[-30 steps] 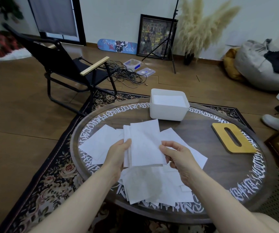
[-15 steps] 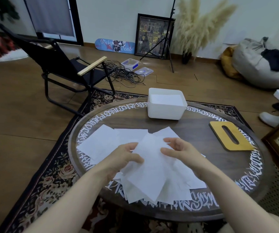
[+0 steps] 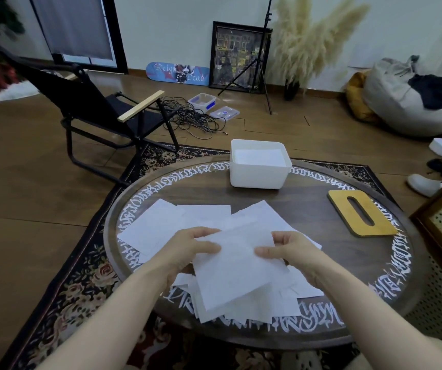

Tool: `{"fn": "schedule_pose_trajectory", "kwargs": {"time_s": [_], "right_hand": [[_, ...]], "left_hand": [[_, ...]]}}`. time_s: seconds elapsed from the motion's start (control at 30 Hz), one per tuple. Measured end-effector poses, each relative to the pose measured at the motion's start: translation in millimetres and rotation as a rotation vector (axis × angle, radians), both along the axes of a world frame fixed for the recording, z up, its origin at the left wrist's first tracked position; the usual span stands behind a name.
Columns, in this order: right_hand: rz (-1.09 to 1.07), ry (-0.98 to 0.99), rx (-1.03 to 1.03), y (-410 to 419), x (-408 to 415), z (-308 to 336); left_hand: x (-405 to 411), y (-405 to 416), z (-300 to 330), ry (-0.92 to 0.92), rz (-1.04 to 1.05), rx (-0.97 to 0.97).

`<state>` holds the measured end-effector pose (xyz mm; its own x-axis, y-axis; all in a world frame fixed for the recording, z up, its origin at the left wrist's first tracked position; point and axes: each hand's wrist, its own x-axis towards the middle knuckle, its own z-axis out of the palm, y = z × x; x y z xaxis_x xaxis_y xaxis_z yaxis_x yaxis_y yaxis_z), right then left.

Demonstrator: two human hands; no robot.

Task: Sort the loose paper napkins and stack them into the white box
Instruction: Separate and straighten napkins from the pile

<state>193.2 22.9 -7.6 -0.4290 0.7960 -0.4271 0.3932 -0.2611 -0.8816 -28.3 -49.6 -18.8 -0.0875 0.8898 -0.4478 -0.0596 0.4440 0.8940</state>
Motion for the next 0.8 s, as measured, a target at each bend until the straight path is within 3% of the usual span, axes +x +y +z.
{"fn": "schedule_pose_trajectory", "kwargs": {"time_s": [0.13, 0.27, 0.8], "right_hand": [[-0.266, 0.232, 0.119, -9, -8, -11], [-0.247, 0.295, 0.287, -17, -16, -25], [-0.238, 0.323, 0.15, -30, -20, -54]], "left_hand": [[6, 3, -6, -0.166, 0.248, 0.074], [15, -1, -11, -0.091, 0.34, 0.262], [24, -12, -34, 0.01, 0.239, 0.264]]}}
